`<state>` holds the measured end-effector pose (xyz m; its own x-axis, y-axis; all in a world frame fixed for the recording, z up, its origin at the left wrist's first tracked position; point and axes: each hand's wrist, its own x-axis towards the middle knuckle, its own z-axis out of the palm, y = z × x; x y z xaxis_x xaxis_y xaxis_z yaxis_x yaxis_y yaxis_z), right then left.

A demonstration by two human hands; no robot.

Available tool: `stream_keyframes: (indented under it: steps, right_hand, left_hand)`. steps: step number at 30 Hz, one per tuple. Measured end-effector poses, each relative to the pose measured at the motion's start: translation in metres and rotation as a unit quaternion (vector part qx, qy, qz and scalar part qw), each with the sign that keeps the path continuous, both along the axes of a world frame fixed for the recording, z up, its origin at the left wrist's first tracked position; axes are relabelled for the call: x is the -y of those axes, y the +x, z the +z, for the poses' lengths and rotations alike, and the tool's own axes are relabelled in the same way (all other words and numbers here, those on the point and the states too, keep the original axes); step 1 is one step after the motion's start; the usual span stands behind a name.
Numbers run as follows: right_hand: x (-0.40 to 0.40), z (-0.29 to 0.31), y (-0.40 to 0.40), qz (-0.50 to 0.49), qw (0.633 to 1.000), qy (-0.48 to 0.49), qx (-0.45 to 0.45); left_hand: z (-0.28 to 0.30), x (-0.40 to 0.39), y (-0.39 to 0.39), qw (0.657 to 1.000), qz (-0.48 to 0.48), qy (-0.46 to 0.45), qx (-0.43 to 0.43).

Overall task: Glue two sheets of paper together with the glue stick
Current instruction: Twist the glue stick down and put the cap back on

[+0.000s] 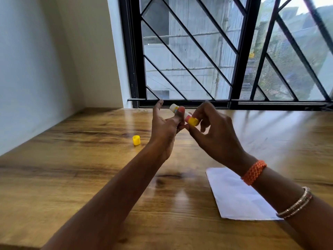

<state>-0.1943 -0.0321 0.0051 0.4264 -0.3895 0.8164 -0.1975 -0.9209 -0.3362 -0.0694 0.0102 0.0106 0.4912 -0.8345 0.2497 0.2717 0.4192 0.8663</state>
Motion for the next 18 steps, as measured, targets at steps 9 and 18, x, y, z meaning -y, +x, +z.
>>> stream_keyframes:
  steps: [9,18]
  right_hand:
    - [0.0003,-0.0014,0.0005,0.015,0.998,0.056,0.020]
    - [-0.0012,-0.0004,0.0052,0.061,0.963,0.261,0.038]
  left_hand:
    - [0.0002,-0.0015,-0.0023,1.000,0.012,-0.005,0.025]
    - [0.0015,-0.0040,-0.0031,1.000,0.015,0.000,-0.007]
